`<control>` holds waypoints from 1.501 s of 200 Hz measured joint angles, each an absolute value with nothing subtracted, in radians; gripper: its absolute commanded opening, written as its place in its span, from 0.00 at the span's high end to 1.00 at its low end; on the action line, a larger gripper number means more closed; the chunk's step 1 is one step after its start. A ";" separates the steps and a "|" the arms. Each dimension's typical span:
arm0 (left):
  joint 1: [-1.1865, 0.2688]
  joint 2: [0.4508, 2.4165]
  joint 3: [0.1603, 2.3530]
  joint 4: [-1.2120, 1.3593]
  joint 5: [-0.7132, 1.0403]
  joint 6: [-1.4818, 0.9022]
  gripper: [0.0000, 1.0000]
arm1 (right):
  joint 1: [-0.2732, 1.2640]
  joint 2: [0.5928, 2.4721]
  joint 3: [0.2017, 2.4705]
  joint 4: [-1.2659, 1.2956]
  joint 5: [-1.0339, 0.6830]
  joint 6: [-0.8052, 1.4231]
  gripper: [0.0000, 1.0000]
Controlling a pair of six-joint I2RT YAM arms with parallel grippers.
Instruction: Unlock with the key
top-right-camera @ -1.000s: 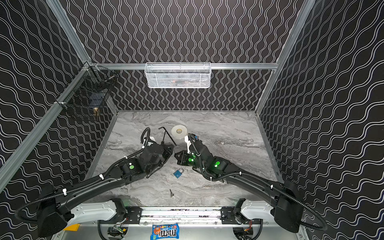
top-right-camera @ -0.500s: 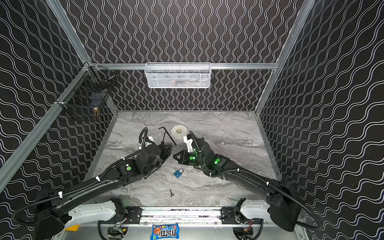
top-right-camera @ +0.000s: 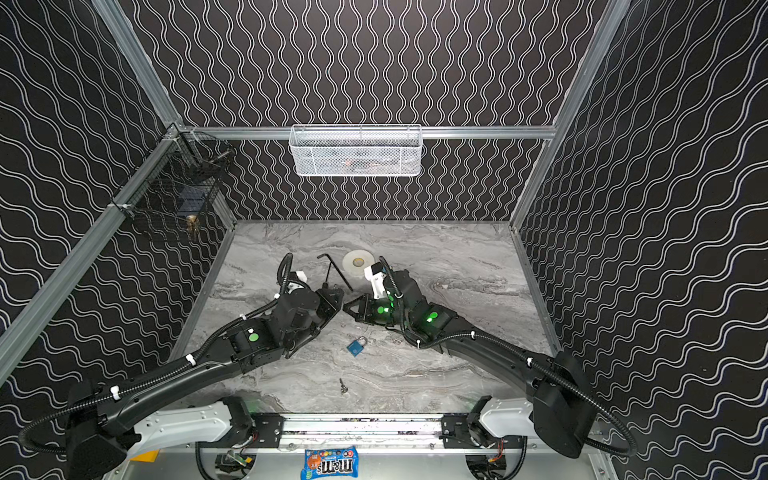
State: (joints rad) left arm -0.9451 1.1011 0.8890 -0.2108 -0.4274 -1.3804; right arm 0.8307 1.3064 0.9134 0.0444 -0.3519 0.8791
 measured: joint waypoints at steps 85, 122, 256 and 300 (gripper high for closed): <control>-0.944 1.140 0.923 -0.219 -0.400 -1.359 1.00 | 0.827 1.297 0.908 0.046 -0.312 0.898 1.00; -0.944 1.141 0.922 -0.220 -0.402 -1.359 1.00 | 0.822 1.293 0.904 0.043 -0.294 0.902 1.00; -0.942 1.178 0.949 -0.251 -0.427 -1.334 1.00 | 0.825 1.338 0.934 0.040 -0.283 0.925 1.00; -0.942 1.198 0.974 -0.275 -0.445 -1.303 1.00 | 0.822 1.346 0.929 0.071 -0.288 0.959 1.00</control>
State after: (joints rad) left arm -0.9421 1.1976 0.9737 -0.2749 -0.4454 -1.3029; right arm 0.8215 1.3464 0.9291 0.0711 -0.2878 0.9592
